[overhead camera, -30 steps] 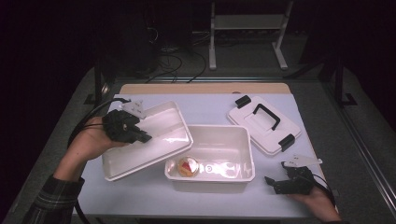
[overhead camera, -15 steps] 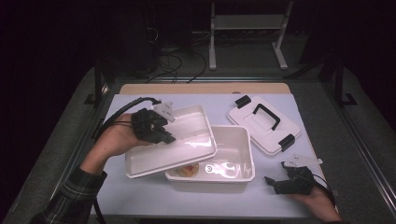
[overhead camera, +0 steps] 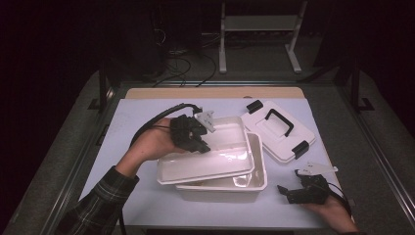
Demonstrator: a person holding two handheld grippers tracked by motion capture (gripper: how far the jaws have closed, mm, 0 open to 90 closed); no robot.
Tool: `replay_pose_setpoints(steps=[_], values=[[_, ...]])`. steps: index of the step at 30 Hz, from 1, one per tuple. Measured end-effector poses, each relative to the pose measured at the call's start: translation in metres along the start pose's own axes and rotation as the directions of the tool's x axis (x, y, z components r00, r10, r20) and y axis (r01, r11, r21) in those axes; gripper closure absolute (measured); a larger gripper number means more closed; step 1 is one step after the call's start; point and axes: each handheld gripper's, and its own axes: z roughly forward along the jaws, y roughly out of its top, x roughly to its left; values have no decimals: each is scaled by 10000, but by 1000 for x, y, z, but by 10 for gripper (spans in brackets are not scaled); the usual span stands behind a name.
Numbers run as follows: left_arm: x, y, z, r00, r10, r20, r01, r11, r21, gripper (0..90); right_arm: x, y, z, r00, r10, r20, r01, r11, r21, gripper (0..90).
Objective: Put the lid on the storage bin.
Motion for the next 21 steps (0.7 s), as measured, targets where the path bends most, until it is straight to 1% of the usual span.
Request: replay_pose_setpoints(steps=[5,11,17,20,21], values=[[0,13,11,9996,242,146,-243,9997,56,888,0,0,0,10000,12,-9,-12,10000,-5,112],[1,21,26,9989,401,246,-406,9990,186,888,0,0,0,10000,14,-19,-14,10000,-7,111],[3,24,35,9979,529,364,-538,9982,247,888,0,0,0,10000,17,-22,-17,10000,-9,111],[3,25,39,9976,620,321,-631,9974,351,889,0,0,0,10000,32,-28,-32,10000,1,111],[3,24,41,9979,573,317,-581,9980,265,888,0,0,0,10000,35,-28,-35,10000,1,111]])
